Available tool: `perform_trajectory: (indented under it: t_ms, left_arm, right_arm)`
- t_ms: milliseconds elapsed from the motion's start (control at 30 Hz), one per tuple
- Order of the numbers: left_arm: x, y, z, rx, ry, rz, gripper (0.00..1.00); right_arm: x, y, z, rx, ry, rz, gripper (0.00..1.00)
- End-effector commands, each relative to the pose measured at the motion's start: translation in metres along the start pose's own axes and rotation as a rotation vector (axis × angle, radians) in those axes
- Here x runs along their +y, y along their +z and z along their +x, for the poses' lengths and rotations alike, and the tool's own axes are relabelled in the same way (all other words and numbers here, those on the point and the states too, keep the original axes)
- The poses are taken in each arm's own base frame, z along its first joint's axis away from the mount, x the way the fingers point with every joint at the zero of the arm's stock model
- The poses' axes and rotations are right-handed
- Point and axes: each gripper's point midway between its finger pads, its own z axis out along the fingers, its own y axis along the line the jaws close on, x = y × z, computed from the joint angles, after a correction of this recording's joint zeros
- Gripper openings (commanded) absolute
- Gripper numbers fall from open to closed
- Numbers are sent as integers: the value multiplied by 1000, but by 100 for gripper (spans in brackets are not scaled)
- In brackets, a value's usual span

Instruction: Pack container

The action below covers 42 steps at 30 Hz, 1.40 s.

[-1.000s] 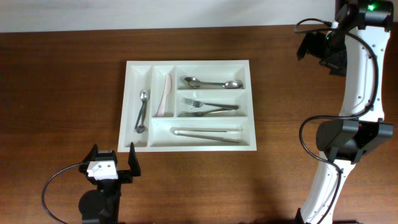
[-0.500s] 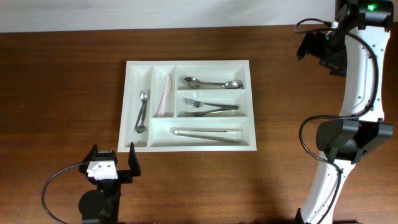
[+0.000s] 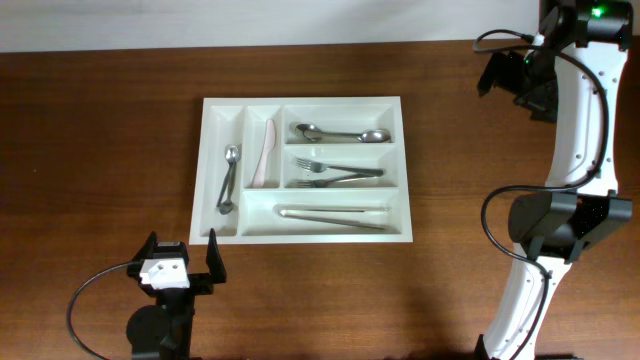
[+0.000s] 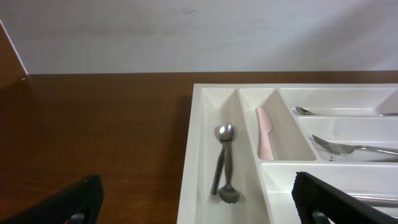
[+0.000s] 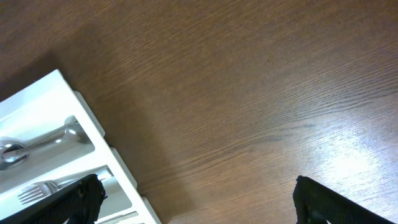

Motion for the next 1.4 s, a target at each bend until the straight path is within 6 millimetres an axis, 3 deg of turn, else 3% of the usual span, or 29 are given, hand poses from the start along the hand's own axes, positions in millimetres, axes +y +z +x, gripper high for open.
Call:
perform_trajectory:
  t_ms: [0,167,333,500,800,1067,1367]
  left_arm:
    - [0,1,3,0,8,1,99]
    - [0,1,3,0,8,1,99]
    - [0,1,3,0,8,1,99]
    - [0,1,3,0,8,1,99]
    - [0,1,3,0,8,1,99]
    - [0,1,3,0,8,1,99]
    - [0,1,3,0,8,1,99]
  right_arm:
    - [6,-13,2,-25,-6,-13,99]
    - [35,-61,22,-106,-79,-74,99]
    - [54,-112,64,-158,-160,-131,99]
    - [45,-149,88,-312,-190,-173,99]
    - [14,-185,133,-667,-185,-372,99]
    - [-17,-168,177,-959,-286,-464,99]
    - [-41,-99,210,-1084,-294,-514,98]
